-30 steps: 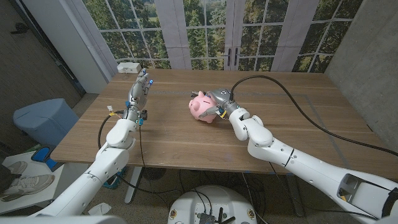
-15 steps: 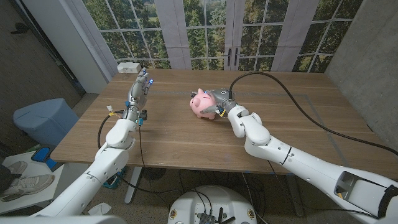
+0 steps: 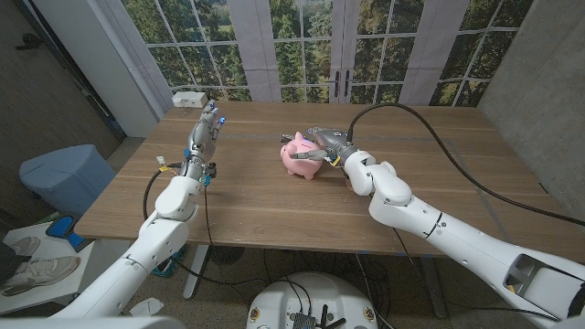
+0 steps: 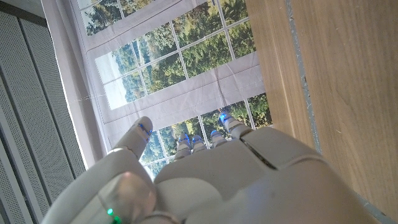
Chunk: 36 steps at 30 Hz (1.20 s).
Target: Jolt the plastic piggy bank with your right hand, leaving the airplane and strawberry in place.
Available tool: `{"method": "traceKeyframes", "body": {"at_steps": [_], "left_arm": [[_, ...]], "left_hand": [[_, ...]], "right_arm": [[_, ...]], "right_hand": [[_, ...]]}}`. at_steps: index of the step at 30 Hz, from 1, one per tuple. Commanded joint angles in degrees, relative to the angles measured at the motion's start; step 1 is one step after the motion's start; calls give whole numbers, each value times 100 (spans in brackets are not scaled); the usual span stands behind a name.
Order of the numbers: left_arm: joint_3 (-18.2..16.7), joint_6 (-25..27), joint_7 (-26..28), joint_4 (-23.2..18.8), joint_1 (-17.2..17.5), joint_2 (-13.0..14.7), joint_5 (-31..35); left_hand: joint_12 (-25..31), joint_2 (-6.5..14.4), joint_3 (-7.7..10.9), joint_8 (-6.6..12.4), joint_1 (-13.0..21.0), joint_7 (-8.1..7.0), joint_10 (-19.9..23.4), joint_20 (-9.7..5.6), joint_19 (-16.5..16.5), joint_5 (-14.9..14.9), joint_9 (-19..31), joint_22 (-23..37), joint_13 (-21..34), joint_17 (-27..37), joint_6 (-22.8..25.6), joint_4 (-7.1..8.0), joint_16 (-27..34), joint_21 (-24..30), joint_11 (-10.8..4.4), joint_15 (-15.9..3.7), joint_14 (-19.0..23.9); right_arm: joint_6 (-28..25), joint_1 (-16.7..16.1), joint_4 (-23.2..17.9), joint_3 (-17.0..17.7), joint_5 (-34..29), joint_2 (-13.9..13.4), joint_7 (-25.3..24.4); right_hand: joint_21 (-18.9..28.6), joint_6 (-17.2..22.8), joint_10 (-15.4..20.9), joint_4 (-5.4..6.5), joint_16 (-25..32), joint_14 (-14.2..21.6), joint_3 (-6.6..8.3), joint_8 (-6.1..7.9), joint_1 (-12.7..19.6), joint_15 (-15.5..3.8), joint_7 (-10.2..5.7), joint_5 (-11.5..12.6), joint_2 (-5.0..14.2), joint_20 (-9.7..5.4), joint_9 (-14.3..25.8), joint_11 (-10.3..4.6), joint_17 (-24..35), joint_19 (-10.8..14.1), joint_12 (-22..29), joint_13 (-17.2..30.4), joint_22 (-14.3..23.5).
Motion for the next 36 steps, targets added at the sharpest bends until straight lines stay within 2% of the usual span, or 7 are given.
{"method": "traceKeyframes", "body": {"at_steps": [1,7,14,19,22,27,36], "left_arm": [[-29,11,14,-136,107,54,30],[-44,-4,-9,-169,141,75,30],[-52,-7,-57,-171,155,86,-2],[-45,-25,-120,-138,146,91,-26],[-50,-19,-140,-135,148,101,-44],[-51,26,-186,-136,145,138,-76],[-48,130,-294,-112,97,207,-157]], "left_hand": [[-9,239,-11,6,40,-58,-32,-517,-1,14,28,26,10,4,-15,-23,-1,-21,-35,-477,-64],[-7,232,-11,10,46,-144,-25,-518,-11,10,28,26,11,3,-4,-38,-6,-24,-226,-517,-73],[-12,227,-12,9,50,-125,-37,-527,-9,8,28,26,12,2,-4,-49,-6,-23,-149,-536,-73],[-9,226,-13,10,52,-116,-30,-548,-10,7,27,26,12,2,-1,-56,-8,-24,-156,-553,-79],[-12,230,-13,12,53,-134,-38,-580,-10,6,27,26,12,3,8,-58,-11,-24,-182,-591,-89],[-20,243,-11,8,53,-129,-61,-653,-17,7,26,26,13,6,2,-55,-16,-27,-177,-632,-114],[-33,255,-10,-2,49,-105,-108,-690,-28,7,25,27,13,9,-19,-43,-17,-29,-134,-640,-138]], "right_arm": [[362,-214,-265,539,1373,-256,-242],[912,-443,-258,927,2226,-385,-605],[1543,-707,-164,1296,2966,-460,-1142],[2150,-867,61,1597,3695,-419,-1361],[2675,-969,267,1739,4047,-374,-1535],[3660,-1095,735,1926,4586,-217,-1746],[4368,-1225,1135,2160,5375,-13,-1797]], "right_hand": [[-72,76,-21,81,32,-36,-75,87,-169,20,-83,50,43,39,12,-15,-23,-37,33,-33,-6],[-163,211,24,241,71,-93,-84,135,-367,24,-128,96,310,55,1,-2,-68,-15,74,-126,-6],[-429,304,-137,421,-24,-550,-53,117,-589,-35,-291,111,720,-451,-33,-61,-330,-75,36,-393,-22],[-747,386,-63,669,2,-700,181,84,-919,-415,-305,1,1623,-974,-69,-250,-775,-116,71,-765,-35],[-874,445,-19,697,3,-705,380,77,-990,-614,-228,-66,1946,-1254,-83,-342,-1031,-37,72,-956,-40],[-1027,531,100,730,26,-659,813,74,-994,-848,-35,-80,2072,-1541,-96,-401,-1311,61,83,-1190,-45],[-1117,544,170,731,45,-595,1189,61,-970,-834,129,-86,2070,-1633,-100,-267,-1500,202,89,-1359,-49]]}}
